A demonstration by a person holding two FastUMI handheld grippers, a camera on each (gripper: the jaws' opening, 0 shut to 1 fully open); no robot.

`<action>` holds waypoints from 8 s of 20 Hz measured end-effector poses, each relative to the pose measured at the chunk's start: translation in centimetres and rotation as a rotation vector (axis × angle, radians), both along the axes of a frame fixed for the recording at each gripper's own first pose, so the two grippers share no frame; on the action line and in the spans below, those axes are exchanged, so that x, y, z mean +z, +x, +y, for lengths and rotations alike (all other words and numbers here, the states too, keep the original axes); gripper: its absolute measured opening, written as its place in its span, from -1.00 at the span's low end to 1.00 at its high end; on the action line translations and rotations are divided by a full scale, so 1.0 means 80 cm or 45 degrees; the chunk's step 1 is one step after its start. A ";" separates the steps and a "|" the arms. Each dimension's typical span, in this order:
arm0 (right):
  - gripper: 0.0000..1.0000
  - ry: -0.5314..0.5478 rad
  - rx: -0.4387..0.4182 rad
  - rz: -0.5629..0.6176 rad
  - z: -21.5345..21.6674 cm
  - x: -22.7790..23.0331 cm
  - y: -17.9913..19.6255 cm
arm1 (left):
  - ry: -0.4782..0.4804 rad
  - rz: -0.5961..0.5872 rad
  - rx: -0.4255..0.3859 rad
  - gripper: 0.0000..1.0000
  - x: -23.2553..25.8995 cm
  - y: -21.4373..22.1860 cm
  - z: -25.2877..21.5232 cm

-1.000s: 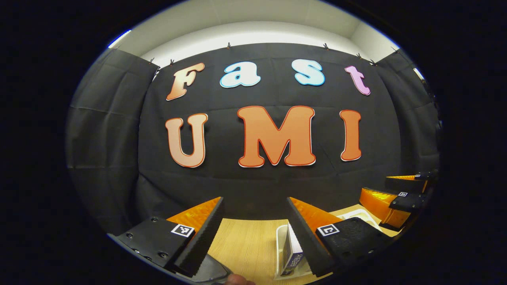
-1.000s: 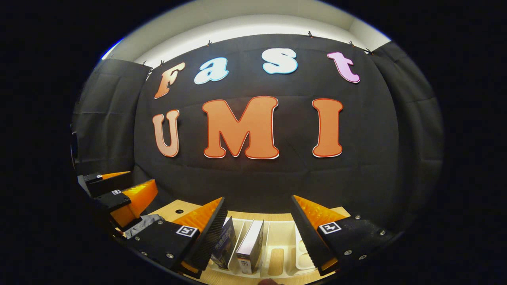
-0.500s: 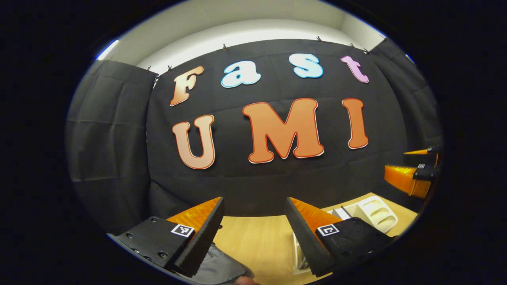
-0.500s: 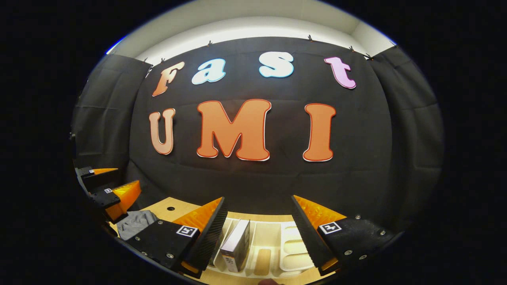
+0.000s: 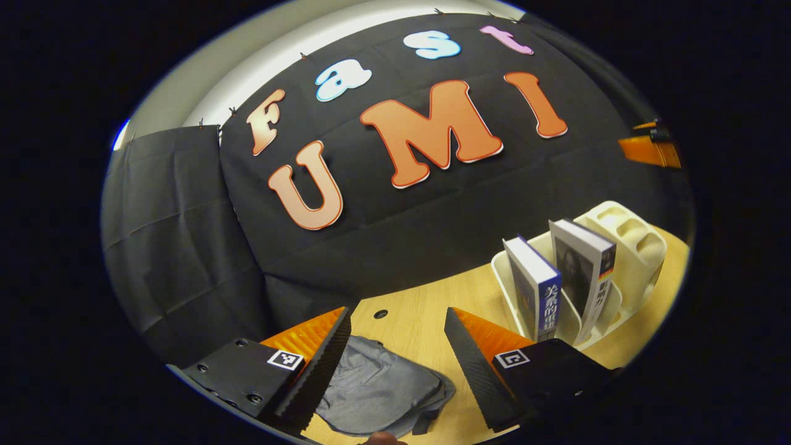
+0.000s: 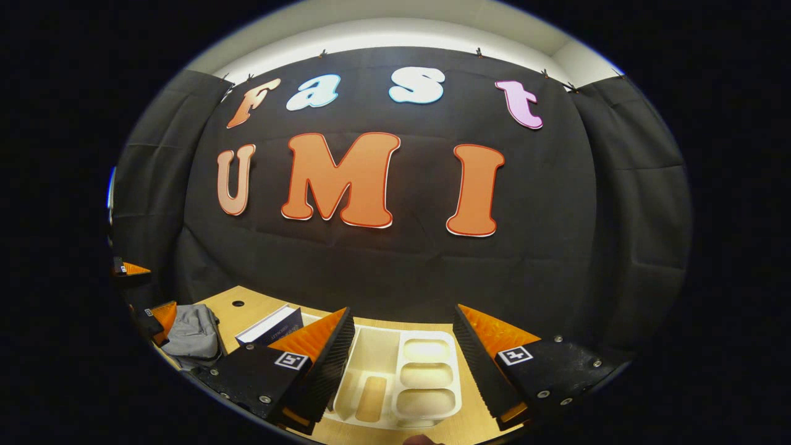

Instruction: Open the schoolbag, grab two books from the bookshelf and put them into the schoolbag.

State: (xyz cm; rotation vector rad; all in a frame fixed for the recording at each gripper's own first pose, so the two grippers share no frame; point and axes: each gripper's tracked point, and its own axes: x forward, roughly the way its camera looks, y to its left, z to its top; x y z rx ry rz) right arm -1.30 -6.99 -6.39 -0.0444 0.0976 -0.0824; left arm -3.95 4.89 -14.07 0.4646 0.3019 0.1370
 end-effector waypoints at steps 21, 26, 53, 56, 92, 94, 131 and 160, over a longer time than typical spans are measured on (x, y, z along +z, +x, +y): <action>0.90 0.005 0.012 0.018 -0.034 -0.019 0.005 | 0.734 0.477 0.027 0.91 -0.215 -0.072 0.085; 0.90 0.030 -0.013 0.021 -0.050 -0.020 0.004 | 0.834 0.495 0.104 0.89 -0.219 -0.070 0.112; 0.90 -0.089 -0.150 0.041 0.015 0.014 0.007 | 0.390 0.558 -0.037 -0.87 -0.158 0.013 0.209; 0.90 -0.099 -0.185 0.068 0.044 0.022 0.007 | 0.320 0.594 -0.108 -0.89 -0.152 0.025 0.220; 0.87 0.045 0.053 1.220 0.244 -0.108 0.090 | -0.393 1.109 -0.640 -0.88 -0.047 0.105 0.275; 0.73 0.087 0.046 1.299 0.246 -0.131 0.094 | -0.389 1.112 -0.631 -0.89 -0.049 0.108 0.275; -0.43 0.858 0.017 1.053 0.260 -0.012 -0.070 | -0.460 1.078 -0.583 -0.89 -0.063 0.084 0.279; -0.44 1.551 0.224 1.118 0.571 -0.179 -0.046 | -0.501 0.893 -0.448 -0.89 -0.044 0.080 0.279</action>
